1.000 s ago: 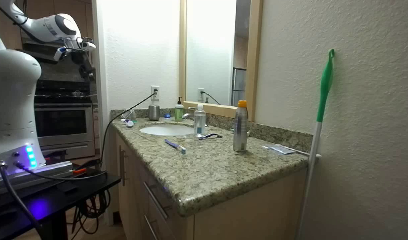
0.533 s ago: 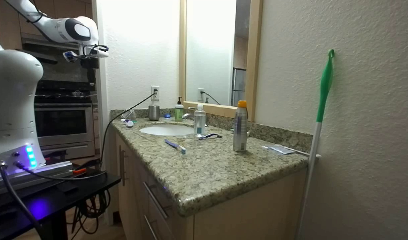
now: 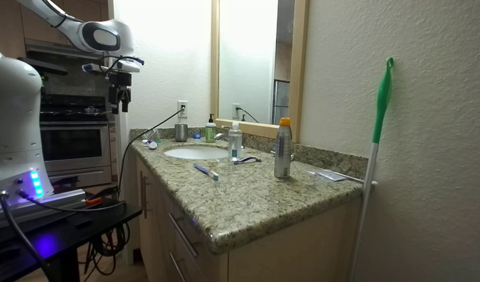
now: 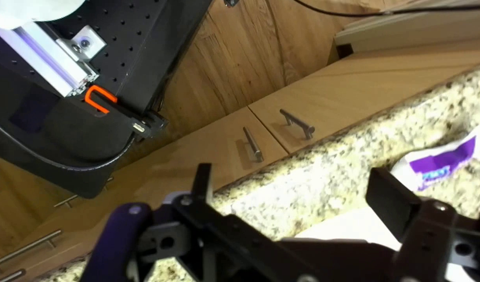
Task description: Pick the toothbrush on the counter and put it in the cup
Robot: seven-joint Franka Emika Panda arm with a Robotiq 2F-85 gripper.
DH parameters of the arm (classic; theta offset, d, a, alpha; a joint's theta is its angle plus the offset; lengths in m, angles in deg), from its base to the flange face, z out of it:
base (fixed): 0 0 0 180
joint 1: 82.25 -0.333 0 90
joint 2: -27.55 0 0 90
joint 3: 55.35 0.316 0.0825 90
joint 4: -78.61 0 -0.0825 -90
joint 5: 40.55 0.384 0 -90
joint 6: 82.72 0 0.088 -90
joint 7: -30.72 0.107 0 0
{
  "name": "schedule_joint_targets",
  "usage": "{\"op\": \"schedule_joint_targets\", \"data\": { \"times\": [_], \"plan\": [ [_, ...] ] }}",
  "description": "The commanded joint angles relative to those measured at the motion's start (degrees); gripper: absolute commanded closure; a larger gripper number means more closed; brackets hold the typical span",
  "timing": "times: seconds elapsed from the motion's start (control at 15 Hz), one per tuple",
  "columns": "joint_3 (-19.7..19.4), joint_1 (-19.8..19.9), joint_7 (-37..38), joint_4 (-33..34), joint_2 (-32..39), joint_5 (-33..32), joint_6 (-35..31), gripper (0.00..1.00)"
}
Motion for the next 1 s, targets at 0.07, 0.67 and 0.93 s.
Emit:
{"op": "schedule_joint_targets", "data": {
  "times": [0.07, 0.67, 0.93],
  "plan": [
    [-1.6, 4.5, -0.3, 0.5, -0.5, 0.5, 0.3, 0.0],
    [-5.4, 16.1, 9.5, 8.0, 17.2, -6.7, -21.2, 0.0],
    [-11.2, 23.4, 13.3, 14.4, 28.7, -12.7, -26.8, 0.0]
  ]
}}
